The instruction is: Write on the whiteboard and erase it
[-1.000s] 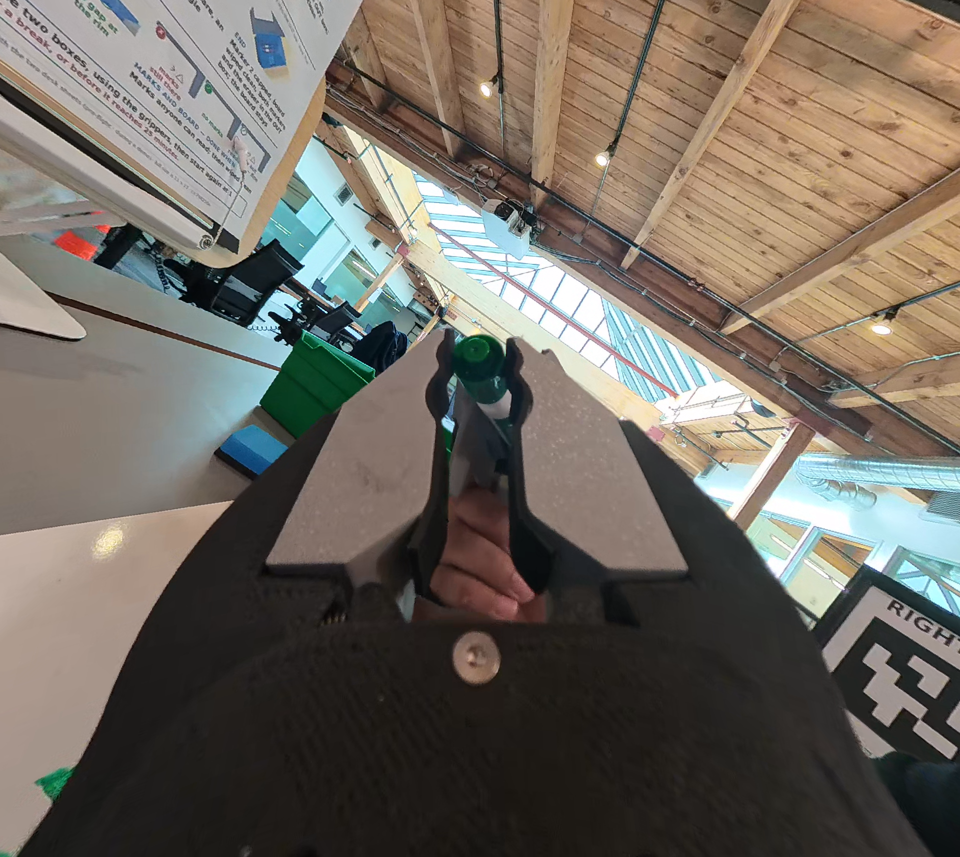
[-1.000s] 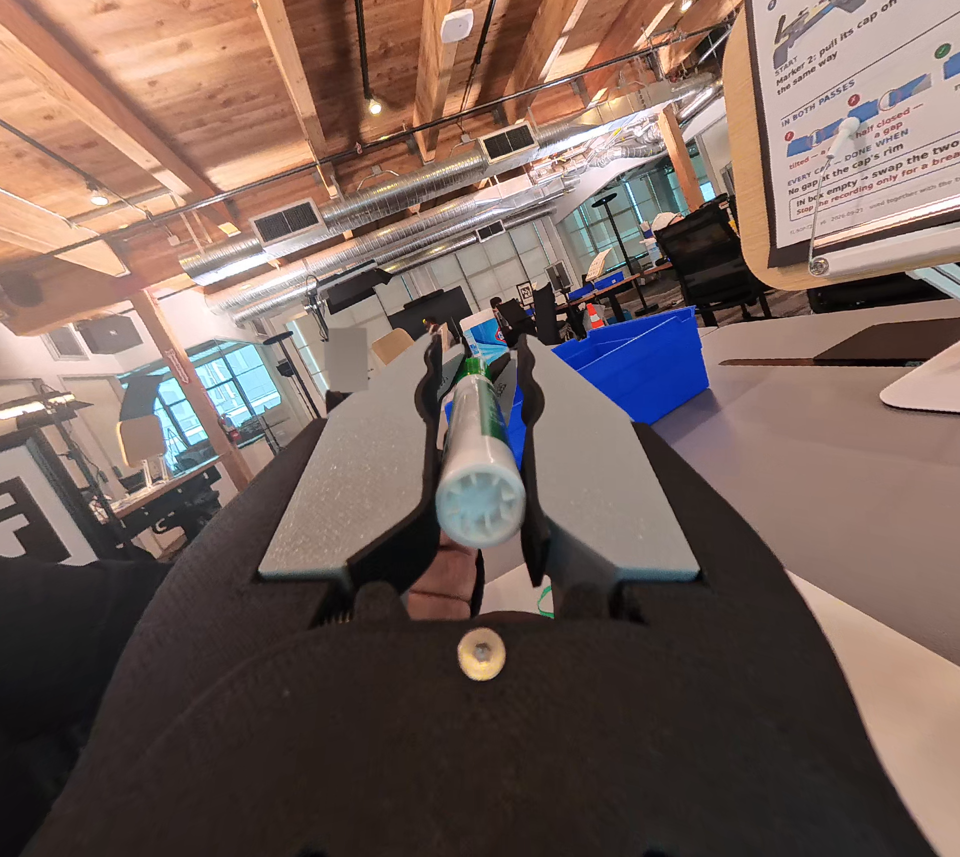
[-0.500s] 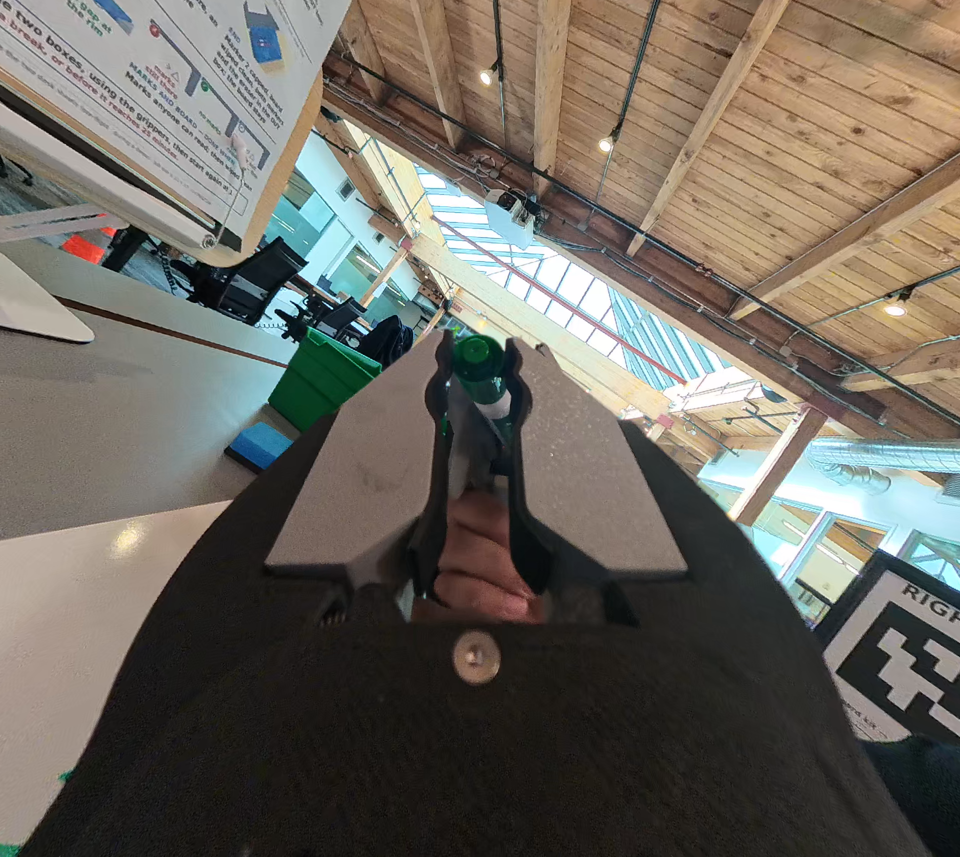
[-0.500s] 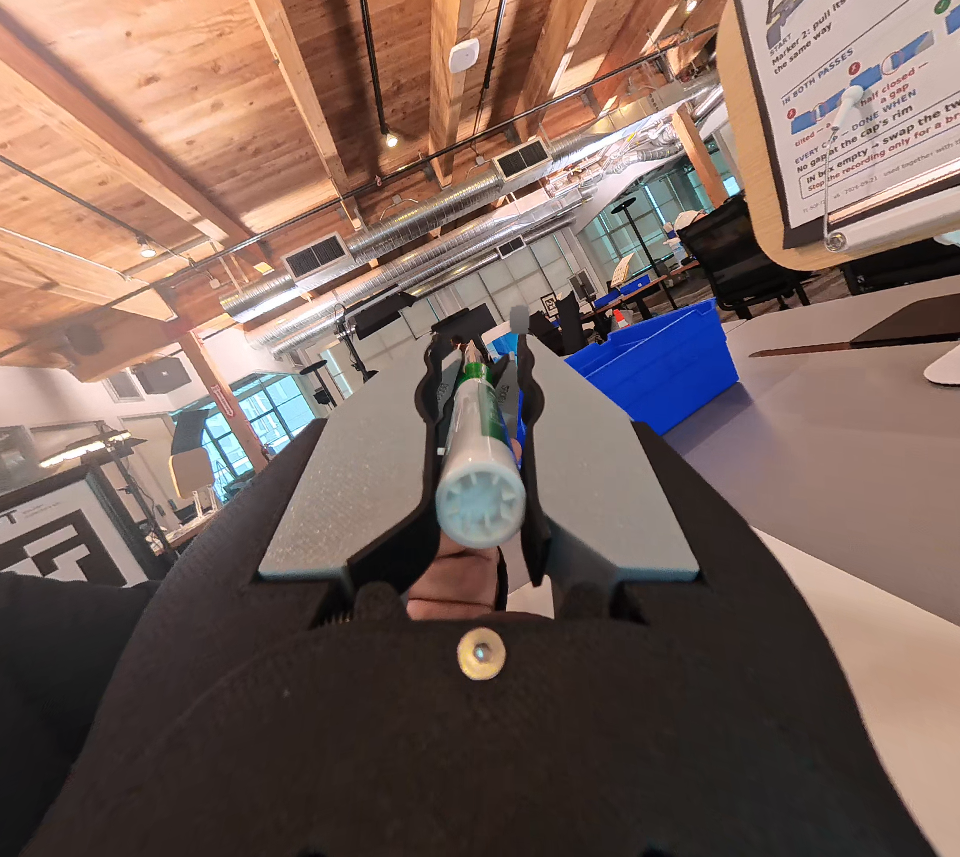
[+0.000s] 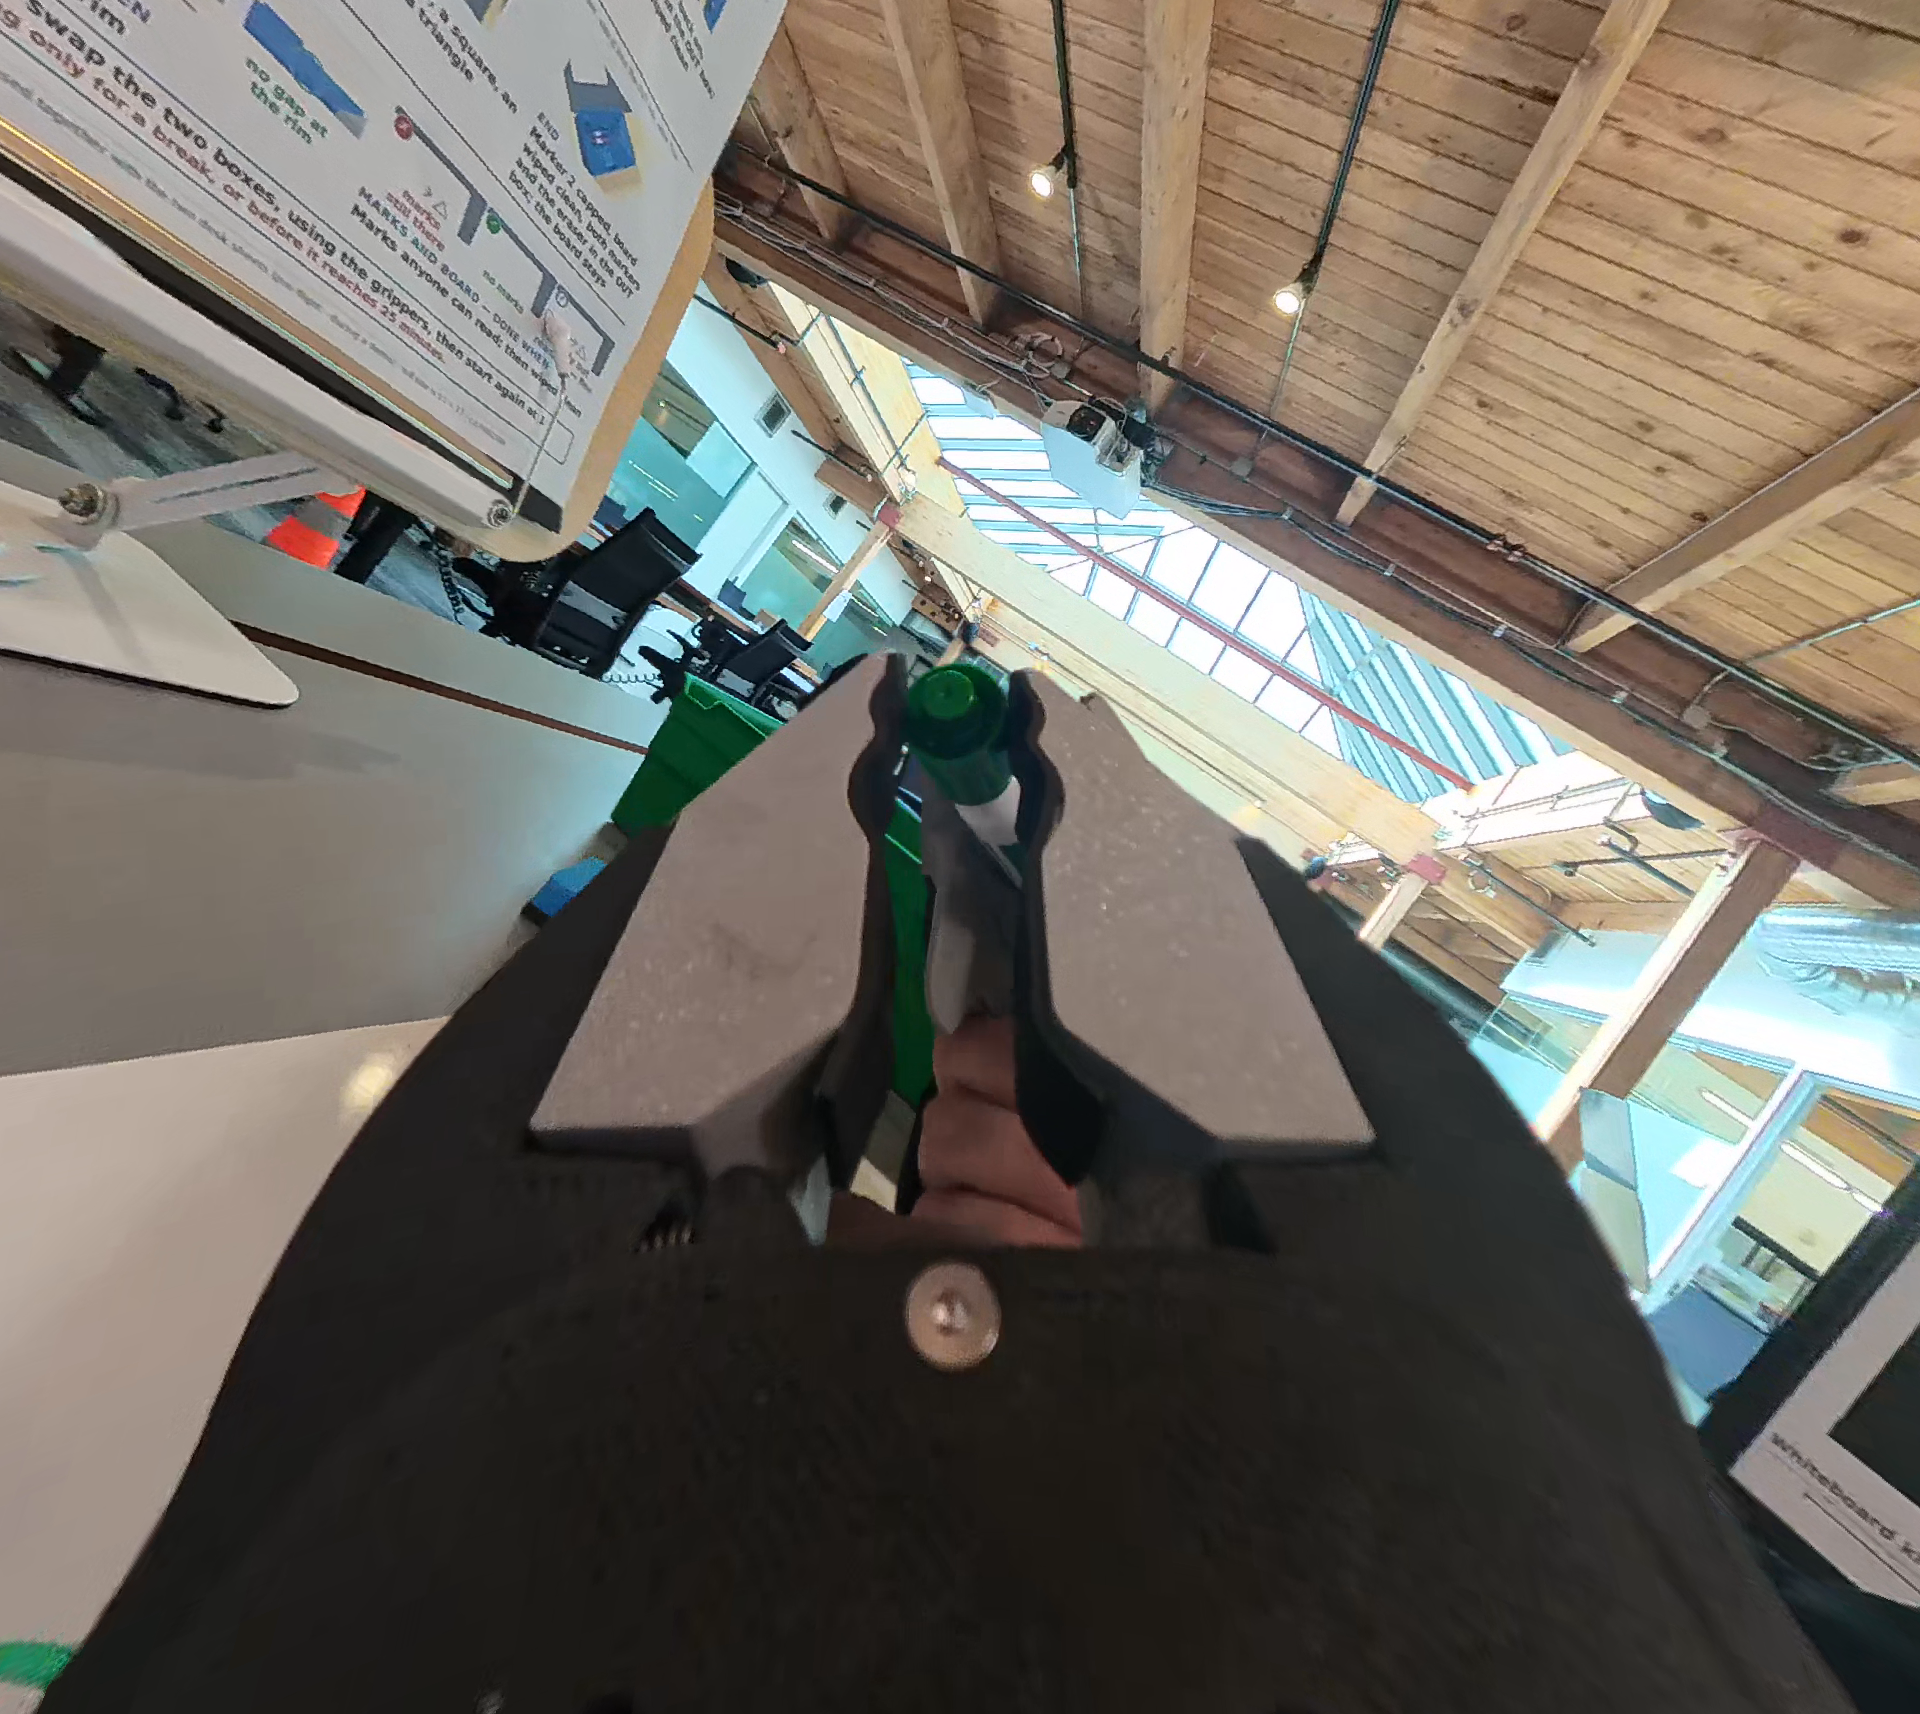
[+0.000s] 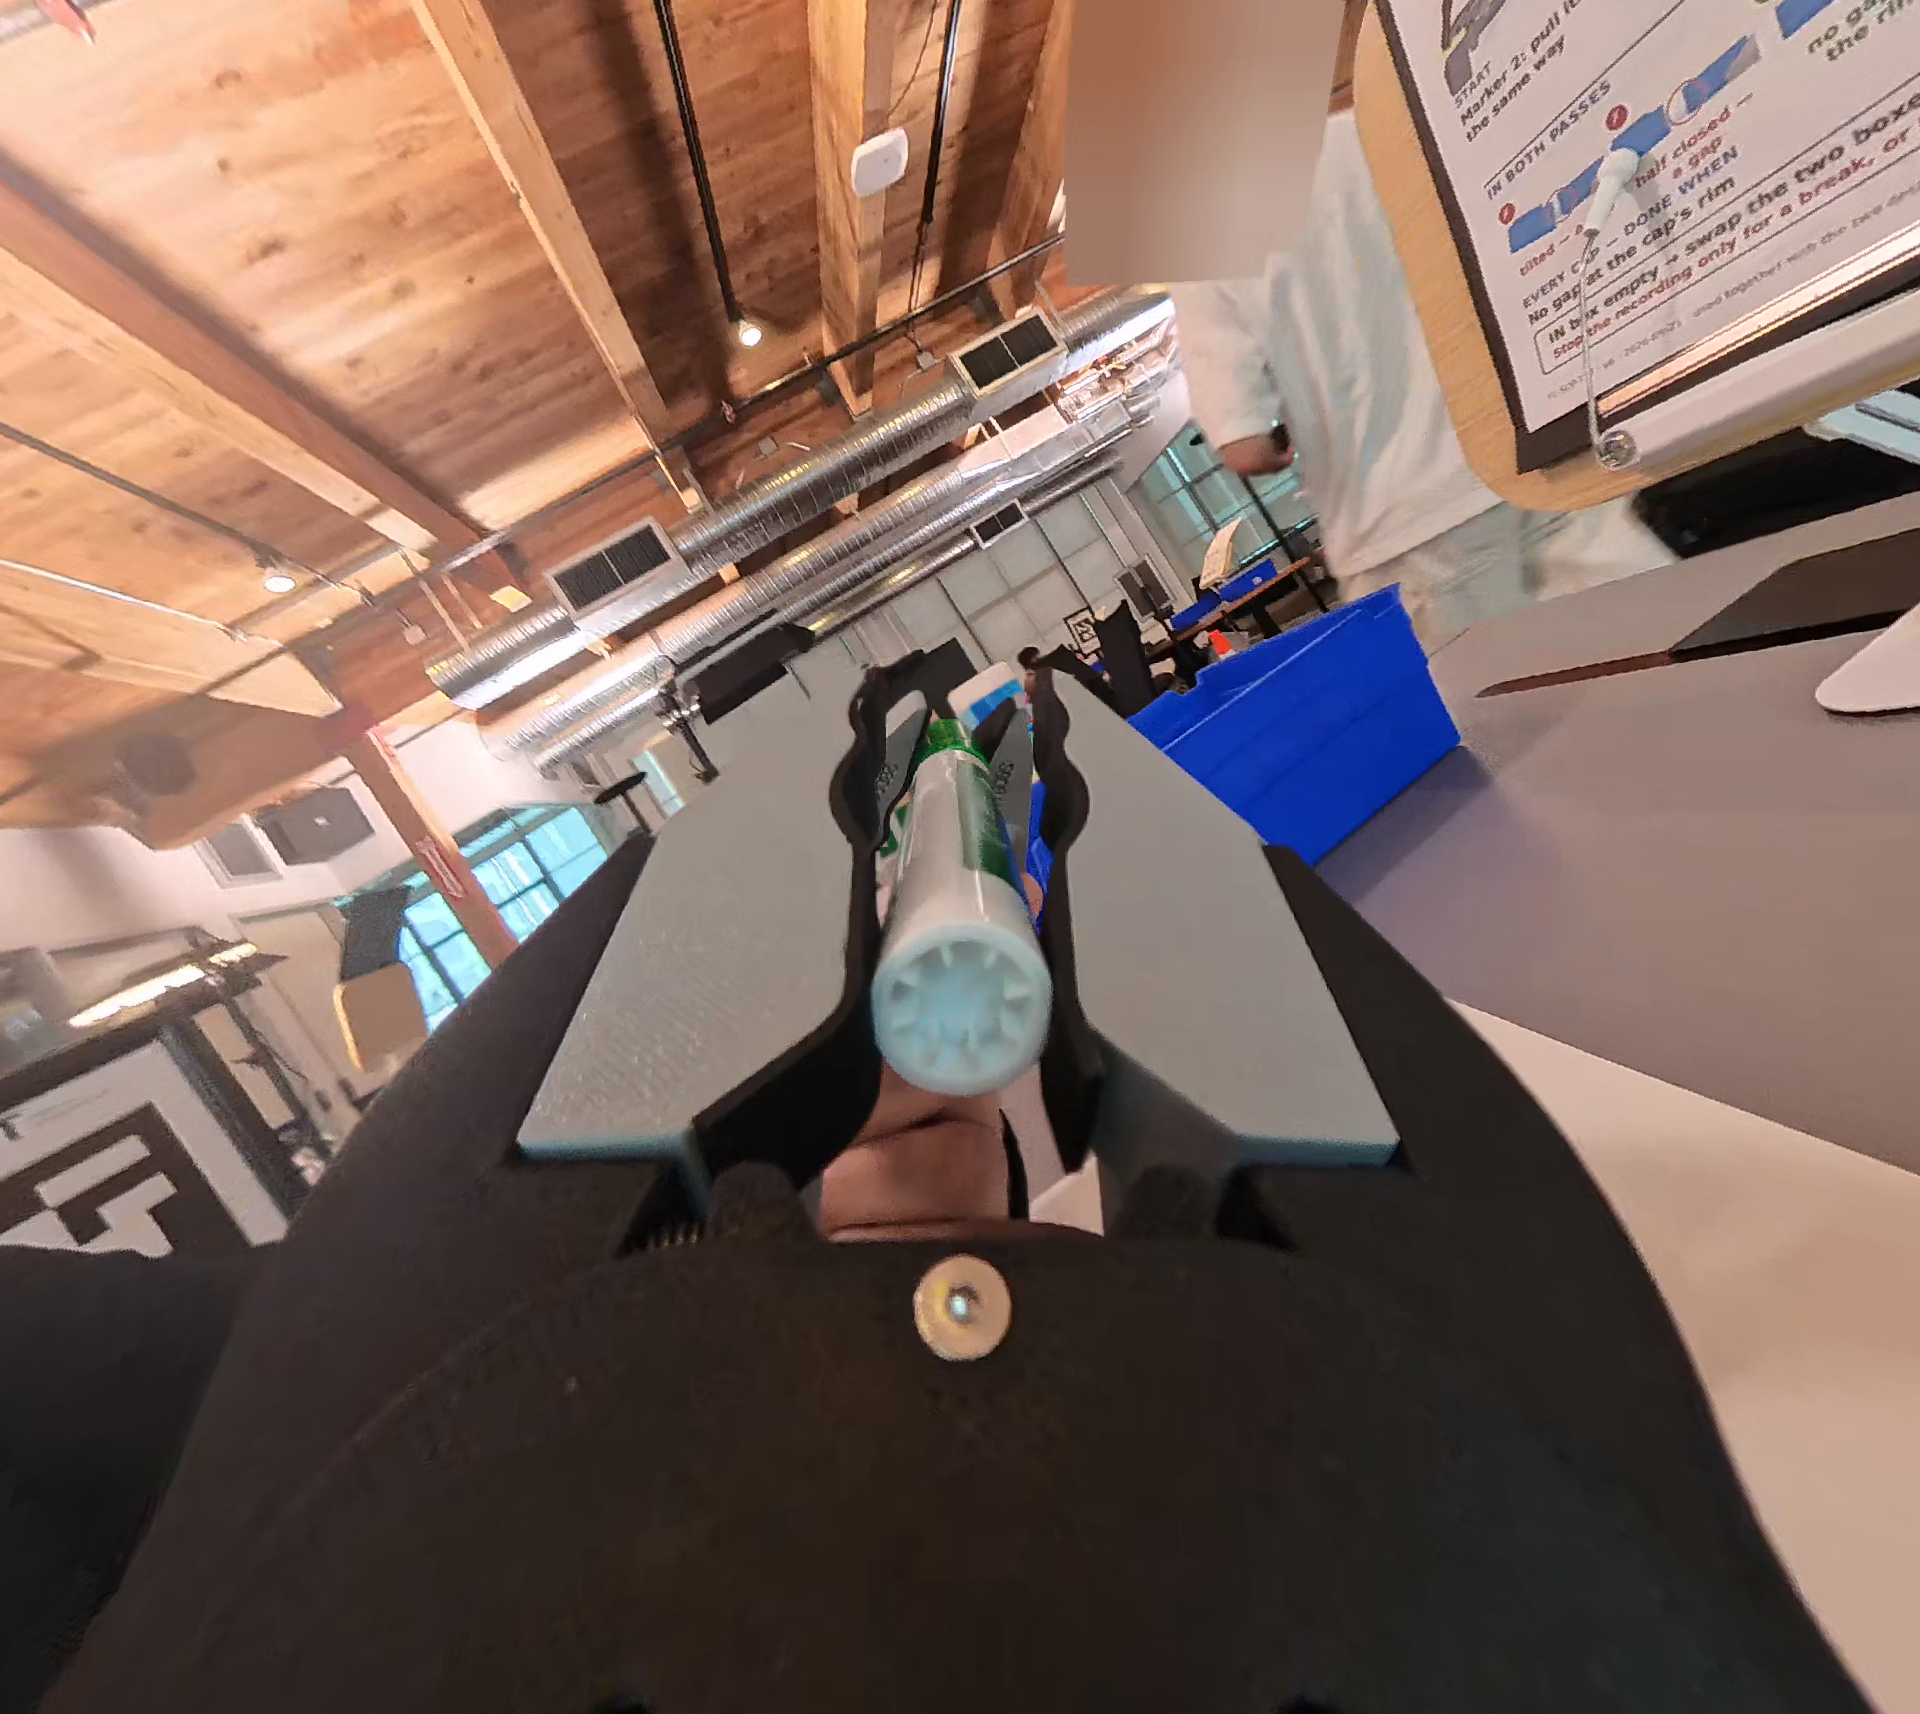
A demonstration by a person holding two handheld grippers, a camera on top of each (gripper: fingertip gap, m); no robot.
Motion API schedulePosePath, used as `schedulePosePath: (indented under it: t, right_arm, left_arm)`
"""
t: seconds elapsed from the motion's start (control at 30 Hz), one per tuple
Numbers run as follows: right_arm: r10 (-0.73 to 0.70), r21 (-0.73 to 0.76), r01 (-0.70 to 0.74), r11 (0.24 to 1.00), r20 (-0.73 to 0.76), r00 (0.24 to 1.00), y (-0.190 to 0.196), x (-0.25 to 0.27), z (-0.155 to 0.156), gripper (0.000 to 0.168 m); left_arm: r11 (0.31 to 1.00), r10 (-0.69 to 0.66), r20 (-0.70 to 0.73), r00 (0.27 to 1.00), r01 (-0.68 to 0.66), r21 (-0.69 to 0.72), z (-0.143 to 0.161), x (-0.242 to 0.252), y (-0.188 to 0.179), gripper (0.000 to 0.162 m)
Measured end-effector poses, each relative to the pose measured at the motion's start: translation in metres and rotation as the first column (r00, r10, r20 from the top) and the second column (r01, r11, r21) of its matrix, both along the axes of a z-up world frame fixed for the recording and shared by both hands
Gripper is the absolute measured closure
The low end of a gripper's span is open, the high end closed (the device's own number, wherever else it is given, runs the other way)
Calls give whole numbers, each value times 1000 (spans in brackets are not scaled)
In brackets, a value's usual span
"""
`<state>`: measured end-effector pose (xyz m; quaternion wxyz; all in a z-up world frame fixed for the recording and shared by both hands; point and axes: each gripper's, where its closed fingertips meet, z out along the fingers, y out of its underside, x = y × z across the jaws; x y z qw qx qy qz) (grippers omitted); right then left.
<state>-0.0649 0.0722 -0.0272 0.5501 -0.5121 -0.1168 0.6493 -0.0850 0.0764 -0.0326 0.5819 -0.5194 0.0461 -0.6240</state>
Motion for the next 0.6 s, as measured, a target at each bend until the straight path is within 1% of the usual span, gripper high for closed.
schedulePosePath:
  t: [0.07,0.23,0.4,0.6]
  right_arm:
    - [-13,5,13,1000,15,1000,0,-1,-1,142]
    - [9,6,-9,1000,26,1000,-3,-4,-3,142]
    - [32,7,-32,999,16,999,-5,-4,-1,142]
    - [40,0,-40,999,4,999,-5,-2,-1,142]
  left_arm:
    - [1000,-8,11,1000,8,-16,-2,-1,1,143]
    - [1000,-16,18,1000,17,-17,-1,-2,-1,143]
    - [999,-52,45,998,53,-13,1,-1,-5,143]
    - [998,-59,31,998,60,-12,0,2,-6,143]
